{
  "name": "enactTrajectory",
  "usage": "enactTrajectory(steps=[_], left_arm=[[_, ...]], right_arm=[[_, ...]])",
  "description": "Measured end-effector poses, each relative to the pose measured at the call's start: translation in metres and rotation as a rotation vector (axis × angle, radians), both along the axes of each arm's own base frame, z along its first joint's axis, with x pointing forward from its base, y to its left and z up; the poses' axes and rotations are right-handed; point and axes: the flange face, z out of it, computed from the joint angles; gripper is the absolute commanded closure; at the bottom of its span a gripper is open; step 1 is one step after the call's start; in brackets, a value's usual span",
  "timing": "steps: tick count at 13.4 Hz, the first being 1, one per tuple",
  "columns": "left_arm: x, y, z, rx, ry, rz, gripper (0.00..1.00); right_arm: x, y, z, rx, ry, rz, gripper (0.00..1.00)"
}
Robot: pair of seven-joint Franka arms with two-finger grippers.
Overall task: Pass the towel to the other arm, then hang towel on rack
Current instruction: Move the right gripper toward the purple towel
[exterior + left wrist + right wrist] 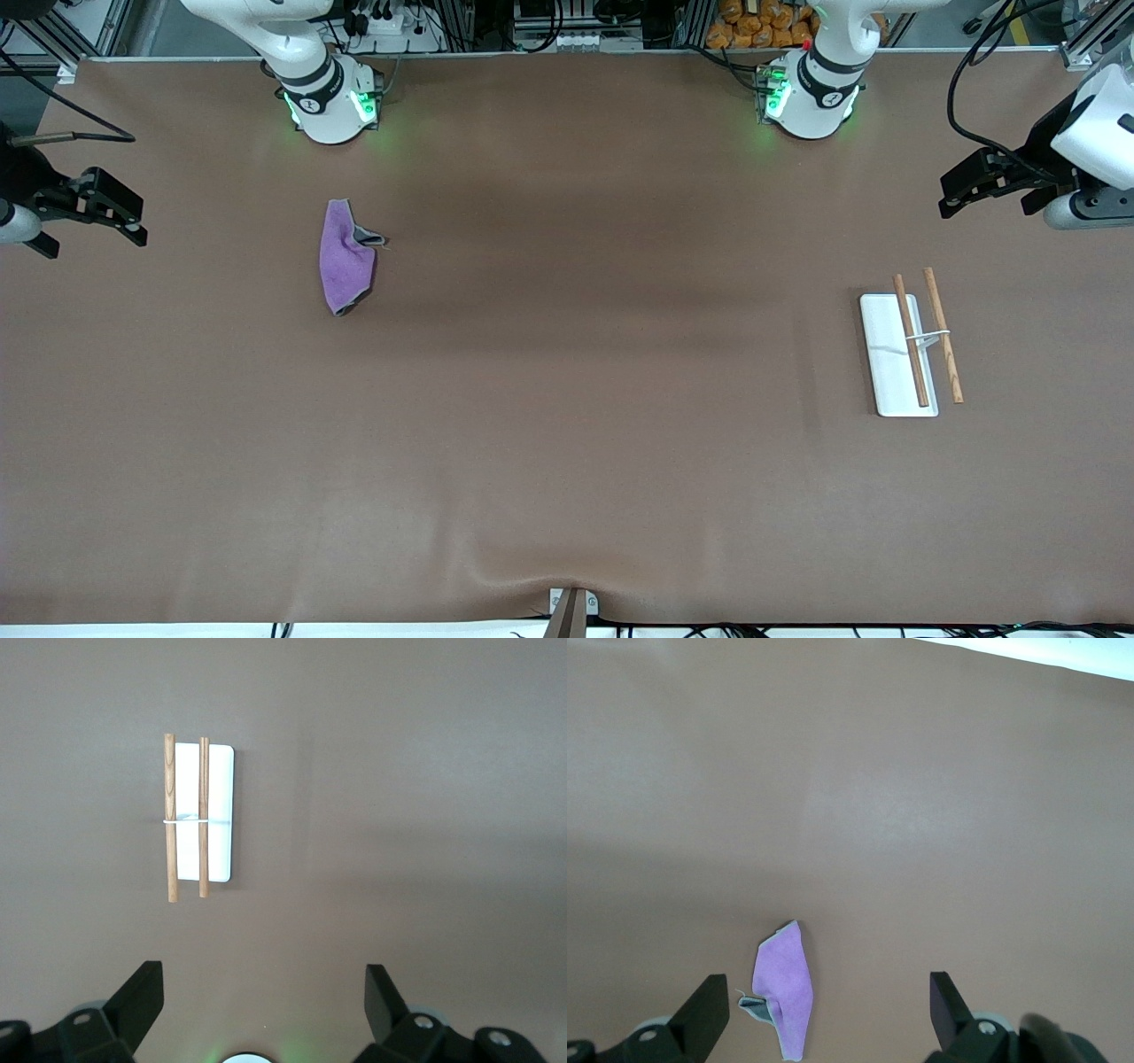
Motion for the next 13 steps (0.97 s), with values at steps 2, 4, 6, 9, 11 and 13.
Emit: enactTrajectory(steps=[2,4,6,9,11,13], left_arm=[[0.0,0.0,0.0,0.0,0.0,0.0,0.0],[0.0,0.0,0.0,0.001,0.0,0.0,0.0],[0.0,0.001,0.0,0.001,0.0,0.001,0.0],[0.001,0.004,-0.001,0.001,0.002,0.007,0.0],[0.002,0.004,-0.002,0.001,0.004,0.007,0.0],[0.002,0.004,-0.004,0.001,0.007,0.007,0.0]], right_arm=[[0.001,0.0,-0.001,-0.001,0.001,0.0,0.0],[0.001,-0.001,-0.001,-0.002,0.005,-0.001,0.0],[0.009,-0.002,-0.02,-0.002,0.053,-0.003,0.0],[0.032,0.002,-0.075,-0.004,0.164,0.003,0.0],[0.037,0.012,-0.093,-0.006,0.202,0.019,0.0],[0.033,0.023,-0.112,-0.006,0.277,0.033,0.0]])
